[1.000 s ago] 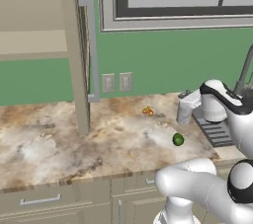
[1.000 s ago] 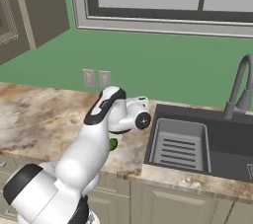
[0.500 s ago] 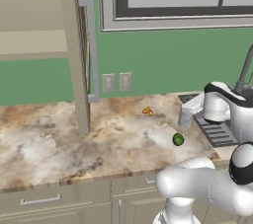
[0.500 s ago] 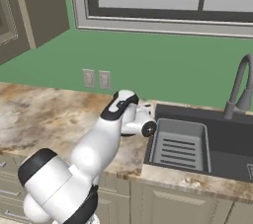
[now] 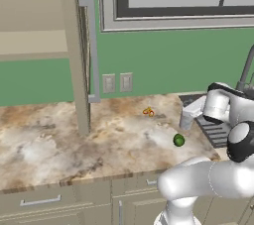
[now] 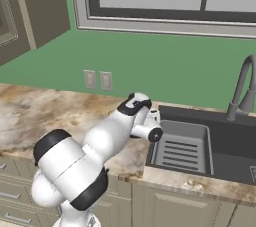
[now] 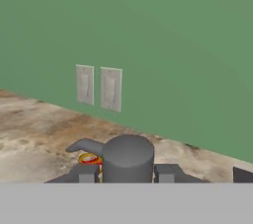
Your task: Open the cabinet. Pick the soap dispenser and place it next to the sink. Then close the cabinet.
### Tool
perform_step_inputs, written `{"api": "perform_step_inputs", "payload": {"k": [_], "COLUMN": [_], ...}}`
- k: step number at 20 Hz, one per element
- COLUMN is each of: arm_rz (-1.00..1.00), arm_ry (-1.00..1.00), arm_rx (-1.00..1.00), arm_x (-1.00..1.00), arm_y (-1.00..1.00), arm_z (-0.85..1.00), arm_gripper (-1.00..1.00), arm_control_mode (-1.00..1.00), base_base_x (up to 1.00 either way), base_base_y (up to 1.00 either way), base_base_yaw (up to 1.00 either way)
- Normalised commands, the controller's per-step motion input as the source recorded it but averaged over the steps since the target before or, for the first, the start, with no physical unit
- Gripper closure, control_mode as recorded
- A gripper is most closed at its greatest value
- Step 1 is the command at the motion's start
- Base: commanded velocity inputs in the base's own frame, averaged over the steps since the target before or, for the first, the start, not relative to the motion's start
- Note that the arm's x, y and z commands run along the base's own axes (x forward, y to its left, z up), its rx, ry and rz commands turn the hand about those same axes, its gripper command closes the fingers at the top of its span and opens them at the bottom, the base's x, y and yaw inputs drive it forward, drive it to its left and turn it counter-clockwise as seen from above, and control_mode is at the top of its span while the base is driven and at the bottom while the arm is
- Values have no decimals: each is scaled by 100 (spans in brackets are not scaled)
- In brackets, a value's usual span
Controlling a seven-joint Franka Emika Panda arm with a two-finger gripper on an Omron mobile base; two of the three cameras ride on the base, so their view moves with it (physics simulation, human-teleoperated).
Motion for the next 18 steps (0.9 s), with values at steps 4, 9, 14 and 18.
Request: {"api": "perform_step_inputs", "payload": {"k": [4,9,14,18], "arm_rz": [0,0,0,0], "arm_ry": [-1,-4,-11,-16], "arm_rx": [0,0,0,-4], "arm_x": [14,8,-14,-32], "arm_y": [-8,-4,-2,-2], "arm_z": [-32,-32,-38,-40], "arm_gripper": [100,100,100,100], "arm_control_mode": [-100,-100,-100,-100], "base_base_x": [0,0,0,0], "base_base_y": [0,0,0,0], "base_base_yaw": [0,0,0,0]}}
